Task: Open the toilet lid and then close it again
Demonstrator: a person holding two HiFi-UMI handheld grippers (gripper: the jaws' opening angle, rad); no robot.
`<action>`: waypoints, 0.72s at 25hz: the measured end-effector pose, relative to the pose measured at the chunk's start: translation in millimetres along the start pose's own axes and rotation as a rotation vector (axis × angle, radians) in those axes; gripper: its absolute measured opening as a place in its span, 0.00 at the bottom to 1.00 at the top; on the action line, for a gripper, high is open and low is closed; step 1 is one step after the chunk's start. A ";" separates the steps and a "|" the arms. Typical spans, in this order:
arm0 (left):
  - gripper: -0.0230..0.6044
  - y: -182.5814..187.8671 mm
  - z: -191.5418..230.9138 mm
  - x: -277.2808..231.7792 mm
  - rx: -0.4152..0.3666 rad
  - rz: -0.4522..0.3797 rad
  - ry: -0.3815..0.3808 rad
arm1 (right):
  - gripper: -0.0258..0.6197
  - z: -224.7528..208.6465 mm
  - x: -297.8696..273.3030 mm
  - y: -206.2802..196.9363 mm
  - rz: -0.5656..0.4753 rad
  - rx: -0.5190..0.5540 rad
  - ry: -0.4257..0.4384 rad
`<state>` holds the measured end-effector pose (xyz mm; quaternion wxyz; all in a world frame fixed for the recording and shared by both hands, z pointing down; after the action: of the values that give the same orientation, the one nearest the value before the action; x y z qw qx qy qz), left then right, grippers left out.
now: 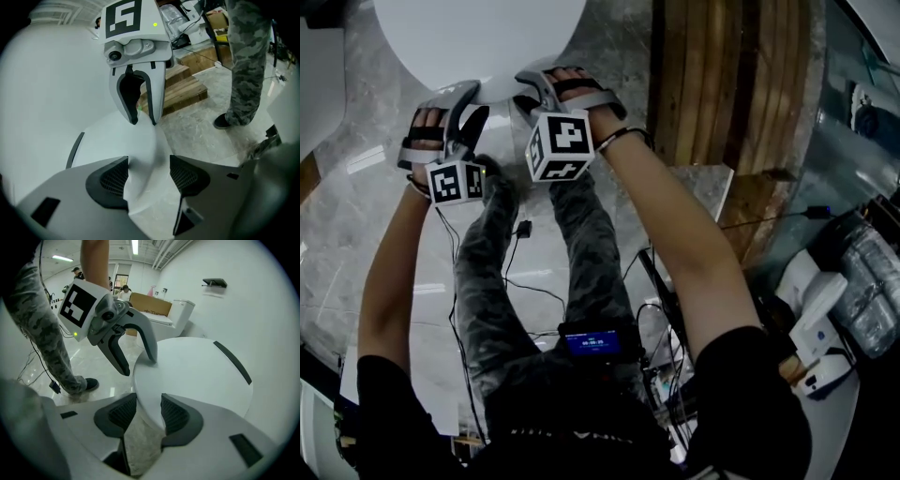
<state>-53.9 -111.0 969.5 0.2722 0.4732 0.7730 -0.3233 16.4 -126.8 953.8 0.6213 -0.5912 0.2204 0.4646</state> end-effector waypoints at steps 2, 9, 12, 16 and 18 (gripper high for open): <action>0.46 4.4 2.7 6.0 0.046 -0.002 -0.045 | 0.30 -3.3 4.6 3.2 0.035 -0.066 0.028; 0.35 21.5 81.5 71.8 0.301 -0.003 -0.021 | 0.23 -39.7 79.0 55.7 0.015 -0.206 0.002; 0.20 21.1 155.2 116.6 0.469 -0.006 0.097 | 0.20 -75.8 132.1 95.5 -0.042 -0.294 -0.065; 0.13 41.3 252.3 205.3 0.677 -0.100 0.204 | 0.16 -116.0 234.2 156.5 -0.134 -0.475 -0.140; 0.09 56.8 295.6 252.3 0.754 -0.167 0.254 | 0.13 -132.6 288.4 185.2 -0.197 -0.542 -0.180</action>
<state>-70.3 -175.3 582.4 -0.0450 0.5116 0.6635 -0.5440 33.6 -184.2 591.2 0.4999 -0.7106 -0.0260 0.4945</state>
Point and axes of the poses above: the fingertips, and each gripper's own axes: x backward along the fingers, z to its left, y out of its top, the point moved 3 cm from there along x, backward along the fingers, and after that the axes turned 10 degrees about -x, right-handed, at the moved point
